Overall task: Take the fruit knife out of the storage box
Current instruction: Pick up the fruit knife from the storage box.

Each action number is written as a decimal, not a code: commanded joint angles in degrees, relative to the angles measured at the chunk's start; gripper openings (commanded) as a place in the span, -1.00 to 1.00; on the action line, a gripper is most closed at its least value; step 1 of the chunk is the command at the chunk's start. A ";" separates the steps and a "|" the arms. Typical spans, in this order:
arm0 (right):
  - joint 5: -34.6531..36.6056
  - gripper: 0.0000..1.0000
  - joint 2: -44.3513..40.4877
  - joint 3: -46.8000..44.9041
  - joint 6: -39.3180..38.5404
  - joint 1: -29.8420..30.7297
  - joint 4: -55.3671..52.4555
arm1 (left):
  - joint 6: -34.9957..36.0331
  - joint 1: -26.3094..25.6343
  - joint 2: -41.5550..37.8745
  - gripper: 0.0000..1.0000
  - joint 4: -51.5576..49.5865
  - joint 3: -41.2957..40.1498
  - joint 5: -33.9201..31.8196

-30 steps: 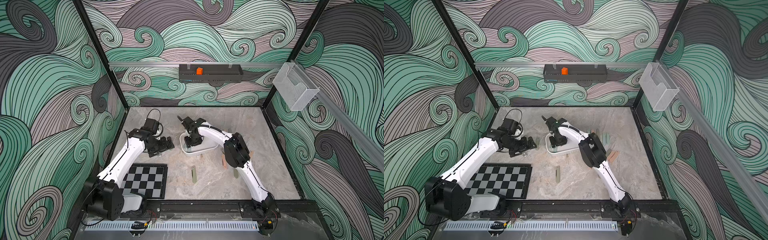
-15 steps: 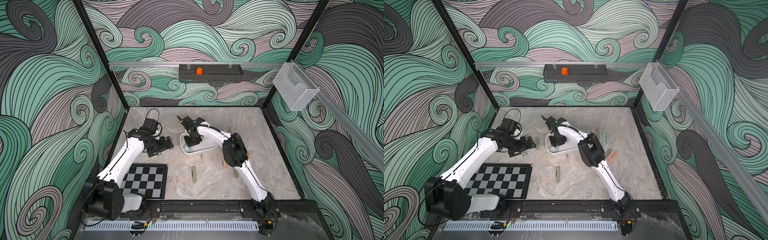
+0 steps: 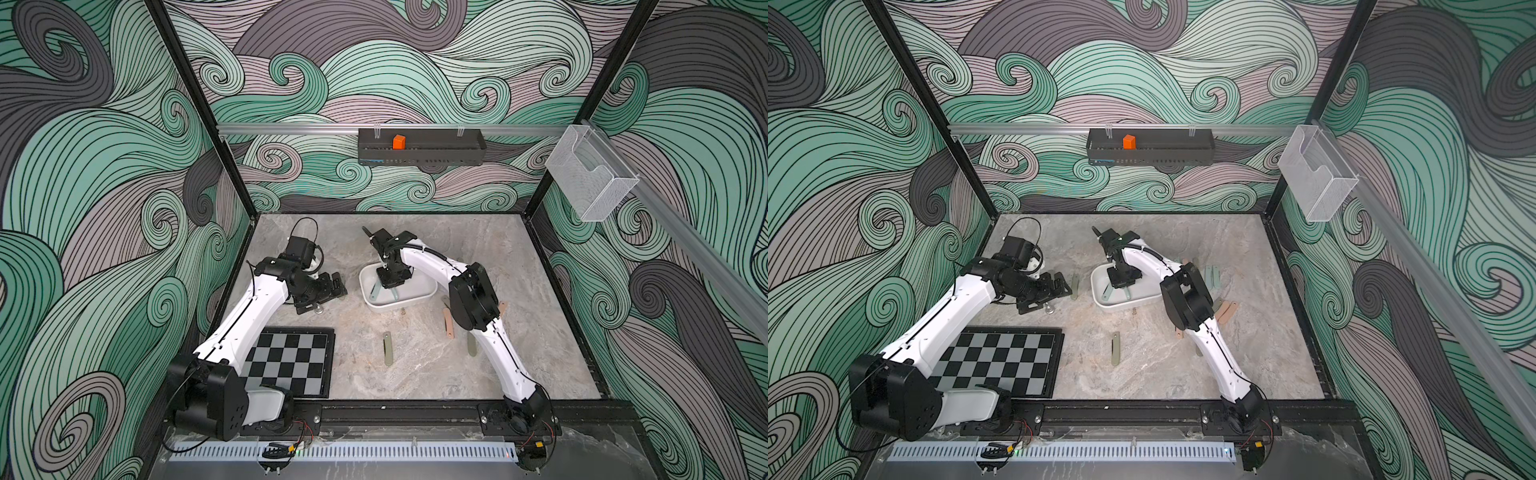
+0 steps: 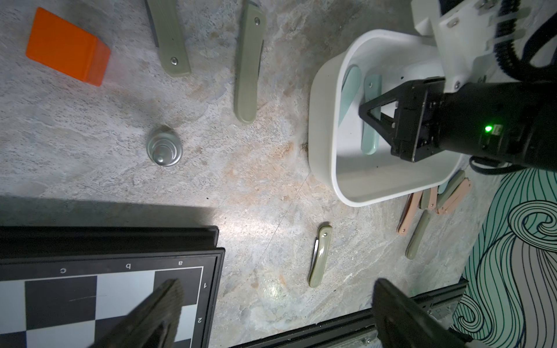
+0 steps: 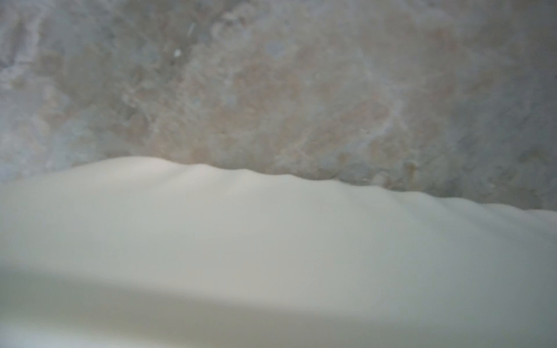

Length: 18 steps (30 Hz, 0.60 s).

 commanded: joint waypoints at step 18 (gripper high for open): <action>2.65 -1.00 -11.65 -3.21 0.87 -5.92 -3.51 | 0.51 -1.25 2.32 0.97 3.19 2.84 4.52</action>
